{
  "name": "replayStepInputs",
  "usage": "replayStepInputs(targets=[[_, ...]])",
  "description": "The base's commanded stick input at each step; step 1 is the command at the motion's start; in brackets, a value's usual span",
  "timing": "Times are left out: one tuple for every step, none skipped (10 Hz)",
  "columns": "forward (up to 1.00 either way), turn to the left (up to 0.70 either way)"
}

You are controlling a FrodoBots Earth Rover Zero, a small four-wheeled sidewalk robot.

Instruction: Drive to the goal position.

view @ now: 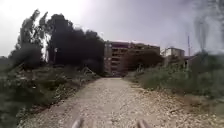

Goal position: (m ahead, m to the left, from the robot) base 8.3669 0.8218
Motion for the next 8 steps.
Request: replayStepInputs(targets=[[1.0,-0.15],[1.0,-0.32],[1.0,-0.26],[1.0,0.0],[1.0,0.0],[1.0,0.0],[1.0,0.0],[1.0,0.0]])
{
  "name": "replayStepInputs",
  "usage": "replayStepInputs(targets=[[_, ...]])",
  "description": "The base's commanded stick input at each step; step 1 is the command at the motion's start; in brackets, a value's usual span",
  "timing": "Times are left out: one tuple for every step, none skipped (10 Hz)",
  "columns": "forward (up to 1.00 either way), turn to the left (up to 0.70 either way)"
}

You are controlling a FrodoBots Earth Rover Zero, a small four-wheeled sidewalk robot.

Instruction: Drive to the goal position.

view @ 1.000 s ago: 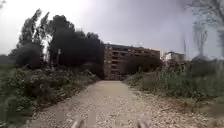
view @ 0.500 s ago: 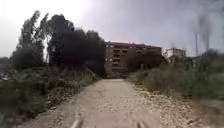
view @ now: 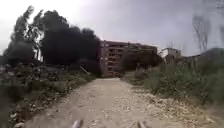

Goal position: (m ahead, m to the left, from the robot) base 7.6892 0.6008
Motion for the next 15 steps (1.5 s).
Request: replayStepInputs(targets=[[1.0,0.0],[1.0,0.0],[1.0,0.0],[1.0,0.0],[1.0,0.0],[1.0,0.0],[1.0,0.0],[1.0,0.0],[1.0,0.1],[1.0,0.34],[1.0,0.26],[1.0,0.05],[1.0,0.0],[1.0,0.0],[1.0,0.0]])
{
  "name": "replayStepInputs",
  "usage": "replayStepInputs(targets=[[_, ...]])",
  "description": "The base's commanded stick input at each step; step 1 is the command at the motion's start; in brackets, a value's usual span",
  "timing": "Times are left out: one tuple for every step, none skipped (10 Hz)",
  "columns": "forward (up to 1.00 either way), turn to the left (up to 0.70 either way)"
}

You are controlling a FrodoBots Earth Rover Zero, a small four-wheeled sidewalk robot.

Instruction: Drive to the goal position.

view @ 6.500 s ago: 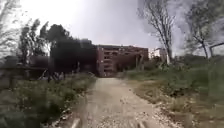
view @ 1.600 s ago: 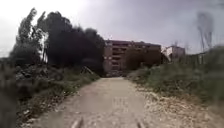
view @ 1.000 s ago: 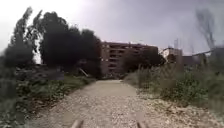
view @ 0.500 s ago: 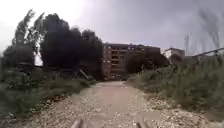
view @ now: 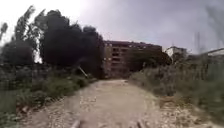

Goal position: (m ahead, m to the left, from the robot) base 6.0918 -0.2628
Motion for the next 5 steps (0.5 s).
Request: replayStepInputs(targets=[[1.0,0.0],[1.0,0.0],[1.0,0.0],[1.0,0.0],[1.0,0.0]])
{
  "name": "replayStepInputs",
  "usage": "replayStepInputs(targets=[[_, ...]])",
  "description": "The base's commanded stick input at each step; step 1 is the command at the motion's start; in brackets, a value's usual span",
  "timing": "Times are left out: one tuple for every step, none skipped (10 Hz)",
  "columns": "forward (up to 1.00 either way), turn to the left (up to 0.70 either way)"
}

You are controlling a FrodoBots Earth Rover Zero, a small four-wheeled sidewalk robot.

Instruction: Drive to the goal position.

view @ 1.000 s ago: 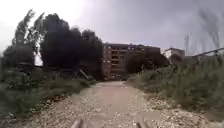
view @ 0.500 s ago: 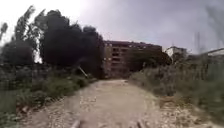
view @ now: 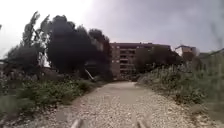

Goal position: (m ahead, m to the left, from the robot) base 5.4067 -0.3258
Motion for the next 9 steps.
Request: replayStepInputs(targets=[[1.0,0.0],[1.0,0.0],[1.0,0.0],[1.0,0.0],[1.0,0.0],[1.0,0.0],[1.0,0.0],[1.0,-0.16],[1.0,-0.3]])
